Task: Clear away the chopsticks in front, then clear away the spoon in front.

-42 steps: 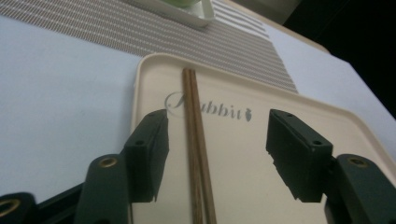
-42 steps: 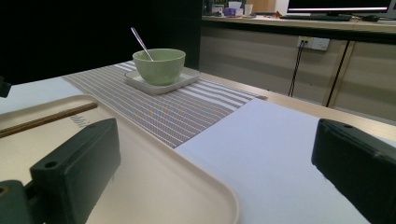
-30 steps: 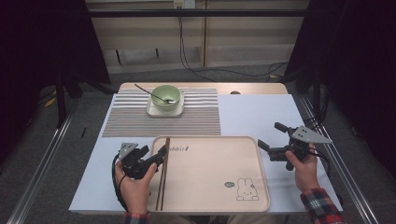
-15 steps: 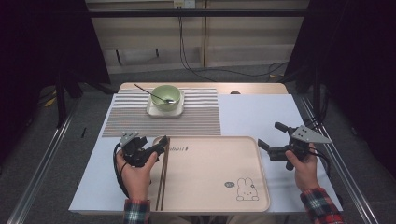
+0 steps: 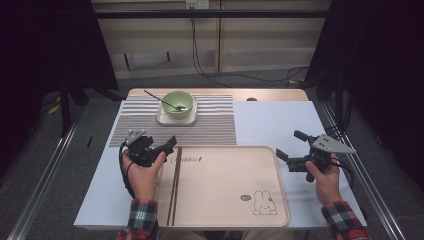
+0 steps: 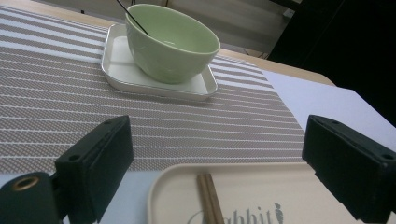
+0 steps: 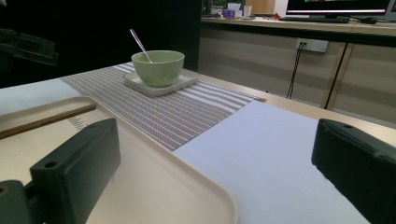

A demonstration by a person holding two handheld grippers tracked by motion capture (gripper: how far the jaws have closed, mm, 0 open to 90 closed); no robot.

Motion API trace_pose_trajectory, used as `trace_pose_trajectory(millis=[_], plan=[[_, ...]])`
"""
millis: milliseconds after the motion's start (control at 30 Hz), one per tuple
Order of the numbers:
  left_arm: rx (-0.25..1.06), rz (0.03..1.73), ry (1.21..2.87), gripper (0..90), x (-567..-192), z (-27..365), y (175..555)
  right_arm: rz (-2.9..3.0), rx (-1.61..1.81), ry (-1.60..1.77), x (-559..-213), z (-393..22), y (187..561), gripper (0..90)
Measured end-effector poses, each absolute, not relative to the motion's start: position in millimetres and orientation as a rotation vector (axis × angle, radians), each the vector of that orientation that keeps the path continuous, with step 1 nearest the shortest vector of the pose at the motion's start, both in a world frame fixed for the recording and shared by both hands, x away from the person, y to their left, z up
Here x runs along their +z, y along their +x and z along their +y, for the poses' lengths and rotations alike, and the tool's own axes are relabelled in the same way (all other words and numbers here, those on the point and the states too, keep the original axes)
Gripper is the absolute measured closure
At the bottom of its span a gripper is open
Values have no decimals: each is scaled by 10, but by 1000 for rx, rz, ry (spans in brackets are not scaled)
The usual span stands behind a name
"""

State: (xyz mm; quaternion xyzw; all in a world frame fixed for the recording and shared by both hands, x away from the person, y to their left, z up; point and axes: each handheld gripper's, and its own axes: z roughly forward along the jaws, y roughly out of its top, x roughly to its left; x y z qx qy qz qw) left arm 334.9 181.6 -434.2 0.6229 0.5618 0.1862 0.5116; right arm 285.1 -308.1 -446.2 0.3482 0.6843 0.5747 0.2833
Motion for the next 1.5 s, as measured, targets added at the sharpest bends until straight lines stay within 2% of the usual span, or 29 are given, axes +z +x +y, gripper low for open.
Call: trace_pose_trajectory(millis=[300, 1500], plan=[[492, 1365, 1477, 65, -4281, 1947, 3510, 1821, 1550, 943, -4461, -3071, 2857, 8], [509, 1408, 1344, 6, -4300, 2050, 4080, 1822, 1545, 936, -4458, -3068, 2868, 8]])
